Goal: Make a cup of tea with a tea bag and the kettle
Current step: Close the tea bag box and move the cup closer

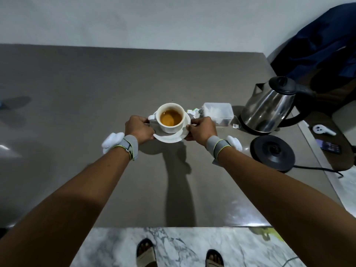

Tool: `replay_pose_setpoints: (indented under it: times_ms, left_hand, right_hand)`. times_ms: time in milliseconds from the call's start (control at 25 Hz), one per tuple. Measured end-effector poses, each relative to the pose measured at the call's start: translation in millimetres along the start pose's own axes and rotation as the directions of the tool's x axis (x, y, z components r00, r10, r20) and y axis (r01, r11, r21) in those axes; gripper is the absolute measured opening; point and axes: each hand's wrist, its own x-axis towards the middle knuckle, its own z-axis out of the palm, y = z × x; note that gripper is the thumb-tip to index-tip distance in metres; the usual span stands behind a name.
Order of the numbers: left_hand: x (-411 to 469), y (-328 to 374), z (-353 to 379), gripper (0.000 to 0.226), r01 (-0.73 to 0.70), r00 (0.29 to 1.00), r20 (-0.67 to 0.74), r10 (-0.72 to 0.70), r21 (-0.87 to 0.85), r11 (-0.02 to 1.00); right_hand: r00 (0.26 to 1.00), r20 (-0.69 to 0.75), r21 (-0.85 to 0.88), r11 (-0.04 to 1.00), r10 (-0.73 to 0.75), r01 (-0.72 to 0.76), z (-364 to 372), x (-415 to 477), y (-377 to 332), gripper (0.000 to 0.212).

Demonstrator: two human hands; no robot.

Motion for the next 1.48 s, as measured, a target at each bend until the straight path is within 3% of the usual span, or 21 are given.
replay_pose_setpoints:
  times_ms: [240,360,680,800,1360,1480]
  left_hand:
    - [61,-30,-69,0.03,-0.023,1.0,0.022,0.023,0.021,1.0]
    - [88,-44,-87,0.031,-0.033,0.999,0.031,0.032,0.037,0.999]
    - [141,-83,-97,0.027,0.001,1.0,0.014,-0.001,0.022,1.0]
    - [153,-99,-93,0.022,0.007,1.0,0.014,-0.007,0.029,1.0]
    - [179,-131,-88,0.038,0.029,0.999,0.044,-0.026,-0.048,0.998]
    - [180,-132,-88,0.031,0.039,0.997,0.061,-0.035,-0.066,0.997]
  right_hand:
    - [0.999,-0.03,0.014,1.0,0.019,-0.018,87,24,-28,0.028]
    - [0.998,-0.052,0.024,0.999,0.032,-0.03,118,36,-35,0.015]
    - [0.996,-0.077,-0.006,0.999,0.051,-0.052,172,73,-29,0.013]
    - [0.994,-0.064,0.01,0.996,0.091,-0.091,184,81,-20,0.012]
    - [0.99,-0.063,-0.009,0.992,0.128,-0.129,204,92,-8,0.014]
    - [0.988,-0.061,-0.004,0.99,0.139,-0.139,204,94,-8,0.01]
